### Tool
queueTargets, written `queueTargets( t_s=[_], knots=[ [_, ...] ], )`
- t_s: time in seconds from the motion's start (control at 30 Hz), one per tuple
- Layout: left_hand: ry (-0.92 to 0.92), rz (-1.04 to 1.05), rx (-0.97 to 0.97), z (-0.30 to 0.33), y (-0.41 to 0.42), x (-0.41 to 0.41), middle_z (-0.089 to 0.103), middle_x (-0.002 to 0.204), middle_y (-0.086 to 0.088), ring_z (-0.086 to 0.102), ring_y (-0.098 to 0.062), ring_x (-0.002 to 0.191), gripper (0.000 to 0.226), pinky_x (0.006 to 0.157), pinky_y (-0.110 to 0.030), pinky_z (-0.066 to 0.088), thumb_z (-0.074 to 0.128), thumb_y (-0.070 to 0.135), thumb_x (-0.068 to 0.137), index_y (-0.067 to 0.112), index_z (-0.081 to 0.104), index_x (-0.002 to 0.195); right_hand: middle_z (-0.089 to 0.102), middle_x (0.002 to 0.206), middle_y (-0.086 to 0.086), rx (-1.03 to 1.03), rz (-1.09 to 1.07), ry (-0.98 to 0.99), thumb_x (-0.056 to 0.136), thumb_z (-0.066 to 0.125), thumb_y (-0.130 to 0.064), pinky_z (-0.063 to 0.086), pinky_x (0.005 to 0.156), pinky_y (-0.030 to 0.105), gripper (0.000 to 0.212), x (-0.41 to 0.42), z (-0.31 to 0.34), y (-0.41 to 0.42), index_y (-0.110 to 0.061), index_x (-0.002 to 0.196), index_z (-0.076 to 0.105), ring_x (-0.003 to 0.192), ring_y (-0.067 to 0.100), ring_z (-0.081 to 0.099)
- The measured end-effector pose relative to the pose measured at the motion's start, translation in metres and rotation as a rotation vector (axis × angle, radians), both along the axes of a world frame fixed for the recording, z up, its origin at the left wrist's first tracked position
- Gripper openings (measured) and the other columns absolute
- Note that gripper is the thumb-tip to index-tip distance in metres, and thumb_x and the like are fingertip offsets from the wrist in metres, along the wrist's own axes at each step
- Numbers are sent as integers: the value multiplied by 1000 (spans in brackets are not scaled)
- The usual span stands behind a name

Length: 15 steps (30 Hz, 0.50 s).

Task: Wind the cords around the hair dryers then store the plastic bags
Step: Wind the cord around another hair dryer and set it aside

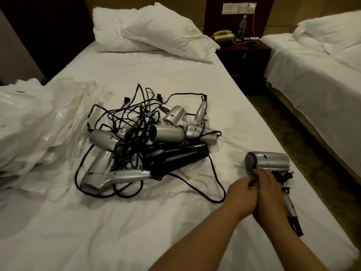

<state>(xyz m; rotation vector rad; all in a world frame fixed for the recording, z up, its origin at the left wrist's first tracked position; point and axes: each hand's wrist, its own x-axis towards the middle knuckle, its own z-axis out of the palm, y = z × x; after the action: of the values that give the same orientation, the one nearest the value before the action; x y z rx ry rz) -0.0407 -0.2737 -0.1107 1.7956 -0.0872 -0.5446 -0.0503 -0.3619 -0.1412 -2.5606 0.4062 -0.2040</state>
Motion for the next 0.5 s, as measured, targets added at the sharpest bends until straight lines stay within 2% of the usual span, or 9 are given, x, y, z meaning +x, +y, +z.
queueTargets(
  t_s=[0.1, 0.2, 0.27, 0.33, 0.4, 0.5],
  knots=[
    [-127, 86, 79, 2, 44, -2, 64, 118, -8, 59, -21, 108, 31, 94, -28, 45, 41, 15, 97, 13, 63, 118, 44, 138, 21, 31, 123, -13, 82, 56, 8, 31, 106, 36, 49, 0, 14, 46, 0, 129, 51, 125, 36, 43],
    [-258, 183, 171, 1, 101, -3, 63, 114, -5, 58, -16, 106, 28, 90, -21, 41, 45, 12, 96, 12, 64, 116, 41, 140, 12, 48, 237, 47, 86, 57, -3, 29, 103, 32, 43, 1, 23, 92, -7, 128, 51, 126, 30, 40],
    [-265, 317, 170, 0, 144, -3, 61, 110, -1, 57, -15, 106, 25, 90, -18, 41, 49, 9, 94, 11, 64, 113, 44, 136, 8, 52, 321, 38, 88, 57, -9, 30, 100, 28, 39, 4, 26, 125, -11, 126, 51, 124, 26, 42],
    [-227, 519, 184, -4, 183, -2, 60, 100, 1, 59, -17, 99, 20, 88, -21, 43, 51, 7, 92, 11, 66, 105, 51, 127, 9, 65, 412, -18, 87, 56, -7, 32, 96, 26, 35, 8, 28, 157, -9, 122, 54, 119, 26, 46],
    [-128, 685, 146, -8, 221, -3, 64, 94, -1, 61, -20, 91, 17, 86, -30, 48, 50, 7, 91, 16, 65, 92, 51, 126, 6, 31, 506, -41, 88, 52, -9, 33, 97, 26, 35, 15, 30, 194, -11, 123, 54, 116, 23, 47],
    [110, 702, 90, -15, 260, -4, 62, 88, -5, 57, -20, 80, 20, 70, -29, 45, 44, 11, 96, 15, 58, 83, 44, 134, 1, -179, 683, 17, 91, 45, -17, 31, 102, 30, 42, 28, 24, 244, -17, 133, 44, 123, 21, 41]
  ],
)
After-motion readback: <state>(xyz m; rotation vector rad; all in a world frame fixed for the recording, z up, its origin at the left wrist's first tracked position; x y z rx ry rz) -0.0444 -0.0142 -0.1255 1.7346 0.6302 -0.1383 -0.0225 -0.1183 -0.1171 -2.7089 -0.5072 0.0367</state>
